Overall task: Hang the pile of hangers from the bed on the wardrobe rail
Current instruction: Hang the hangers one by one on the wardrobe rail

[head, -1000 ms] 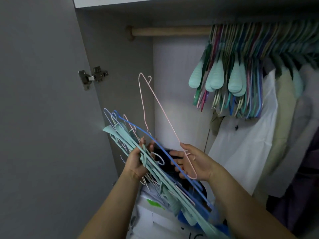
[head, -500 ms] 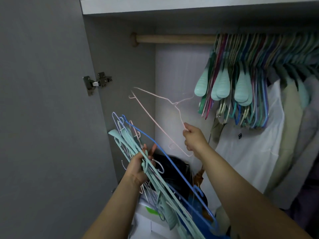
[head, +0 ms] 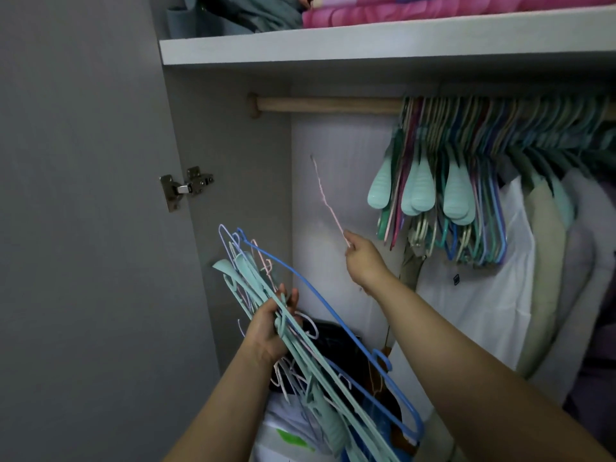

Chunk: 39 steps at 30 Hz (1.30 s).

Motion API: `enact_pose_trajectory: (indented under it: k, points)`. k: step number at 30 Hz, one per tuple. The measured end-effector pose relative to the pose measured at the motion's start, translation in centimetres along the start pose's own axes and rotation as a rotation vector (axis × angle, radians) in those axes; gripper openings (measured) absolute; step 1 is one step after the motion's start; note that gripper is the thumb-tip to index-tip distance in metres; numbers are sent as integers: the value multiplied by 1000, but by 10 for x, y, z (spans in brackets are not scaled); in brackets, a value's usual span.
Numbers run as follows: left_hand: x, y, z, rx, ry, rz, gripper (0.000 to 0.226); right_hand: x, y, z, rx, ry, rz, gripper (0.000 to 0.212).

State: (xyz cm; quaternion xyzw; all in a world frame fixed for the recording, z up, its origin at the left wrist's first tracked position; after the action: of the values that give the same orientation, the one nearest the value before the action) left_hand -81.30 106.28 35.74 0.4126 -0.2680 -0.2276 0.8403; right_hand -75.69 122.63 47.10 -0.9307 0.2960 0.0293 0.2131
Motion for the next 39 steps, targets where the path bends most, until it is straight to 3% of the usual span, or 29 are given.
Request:
enact_pose_trajectory:
  k: [6, 10, 13, 19, 22, 25, 28, 31, 33, 35, 37, 39]
  points:
    - [-11, 15, 18, -49, -43, -165, 14, -1, -4, -71, -130, -147, 212, 56]
    - [-15, 27, 34, -146, 0, -324, 45, -31, -7, -101, -145, -94, 212, 60]
    - [-13, 32, 40, -192, 3, -429, 53, -51, -6, -107, -130, -49, 210, 58]
    - [-10, 25, 43, -173, -3, -474, 54, -74, -5, -90, -557, 154, 357, 41]
    - [-10, 17, 42, -113, -38, -576, 38, -68, -7, -72, -863, 144, 490, 34]
    - [-5, 13, 36, -14, -99, -718, 40, -59, -11, -50, -621, -18, 545, 45]
    - [3, 11, 31, -27, -85, -747, 41, -28, -9, -31, -370, -111, 491, 32]
    - [6, 8, 28, -35, -50, -755, 42, 18, -2, 0, -161, -264, 518, 57]
    - [6, 7, 23, -25, -60, -737, 41, 44, 4, 29, -121, -285, 562, 58]
    - [7, 2, 18, -15, -57, -716, 39, 52, 13, 65, -86, -107, 455, 51]
    - [9, -1, 11, 0, -64, -703, 39, 50, 24, 105, -15, 212, 175, 46]
    - [13, 0, 5, 31, -70, -719, 41, 54, 33, 137, 120, 446, -149, 61]
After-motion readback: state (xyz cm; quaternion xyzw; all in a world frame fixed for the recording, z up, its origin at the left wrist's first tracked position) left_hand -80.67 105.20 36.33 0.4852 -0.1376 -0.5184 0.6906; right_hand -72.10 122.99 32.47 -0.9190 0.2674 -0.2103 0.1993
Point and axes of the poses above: each hand's wrist, its own x-axis away from the middle knuckle, its own y-axis out of the palm, z = x × y, the point moved 2 cm from there along -x, towards the middle knuckle, and after that the axes turned 4 degrees about -x, right-handed, at the moved point
